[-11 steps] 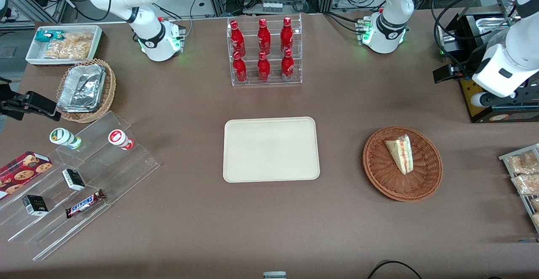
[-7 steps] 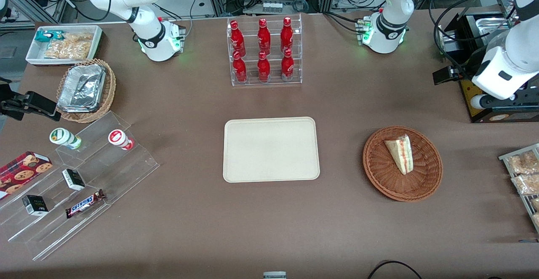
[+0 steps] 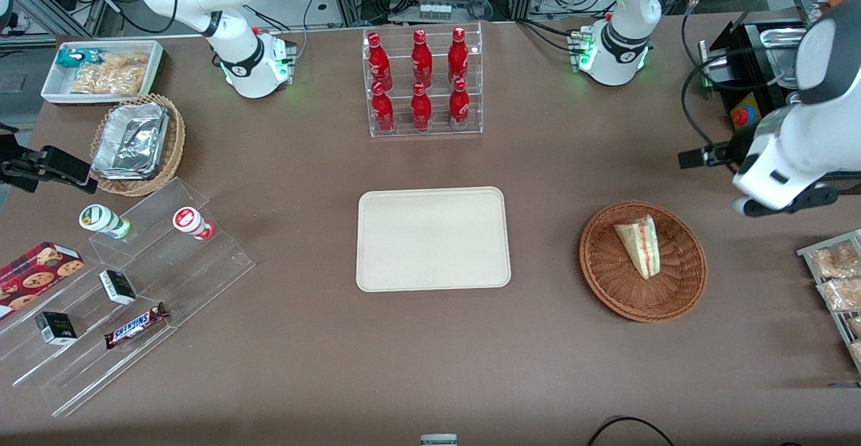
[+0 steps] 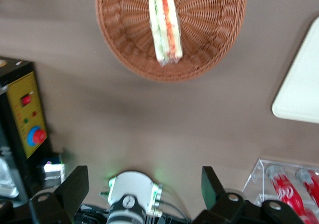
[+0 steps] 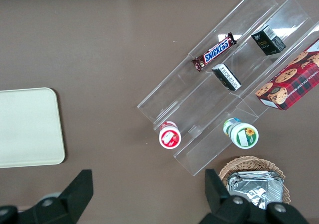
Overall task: Place sandwich from basket to tray
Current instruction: 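Move the left gripper over the wrapped sandwich in the wicker basket, then lower the left gripper and close it on the wrapped sandwich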
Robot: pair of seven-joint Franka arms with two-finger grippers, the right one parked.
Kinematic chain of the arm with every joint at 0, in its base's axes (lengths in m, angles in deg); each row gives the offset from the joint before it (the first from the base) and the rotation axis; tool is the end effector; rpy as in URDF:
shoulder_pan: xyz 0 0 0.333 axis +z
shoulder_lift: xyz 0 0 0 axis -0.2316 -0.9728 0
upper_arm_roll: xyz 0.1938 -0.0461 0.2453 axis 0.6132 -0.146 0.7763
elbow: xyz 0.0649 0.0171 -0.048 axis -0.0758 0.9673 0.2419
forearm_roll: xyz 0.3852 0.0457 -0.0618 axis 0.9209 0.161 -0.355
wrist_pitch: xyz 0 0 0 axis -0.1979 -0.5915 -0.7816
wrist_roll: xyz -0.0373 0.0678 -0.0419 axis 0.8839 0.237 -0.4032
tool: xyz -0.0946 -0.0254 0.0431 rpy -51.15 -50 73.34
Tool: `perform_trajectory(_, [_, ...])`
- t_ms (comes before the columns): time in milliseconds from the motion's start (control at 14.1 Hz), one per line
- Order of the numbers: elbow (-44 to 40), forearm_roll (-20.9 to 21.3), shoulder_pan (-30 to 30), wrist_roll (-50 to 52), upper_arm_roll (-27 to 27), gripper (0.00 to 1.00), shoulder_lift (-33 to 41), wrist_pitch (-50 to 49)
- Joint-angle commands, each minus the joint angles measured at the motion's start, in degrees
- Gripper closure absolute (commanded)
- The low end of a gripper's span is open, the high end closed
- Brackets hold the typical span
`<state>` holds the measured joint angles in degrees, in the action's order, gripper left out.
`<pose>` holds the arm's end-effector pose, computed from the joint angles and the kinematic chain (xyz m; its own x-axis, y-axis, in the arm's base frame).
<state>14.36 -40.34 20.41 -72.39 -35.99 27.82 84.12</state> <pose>0.5743 -0.0508 0.5108 0.9201 0.1629 -0.3563 0.1442 -0.9864 -0.0786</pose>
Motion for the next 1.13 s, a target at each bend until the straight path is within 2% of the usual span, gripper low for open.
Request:
perform_trajectory(0, [11.3,0.3,-0.1,0.9,0.1,0.00,1.9,11.2])
perform_trajectory(495, [27.9,0.2,0.1,5.4,0.2,0.00,-0.9,36.8])
perform_trajectory(1061, [28.8,0.2,0.0,7.1,0.2,0.00,-9.2,47.2])
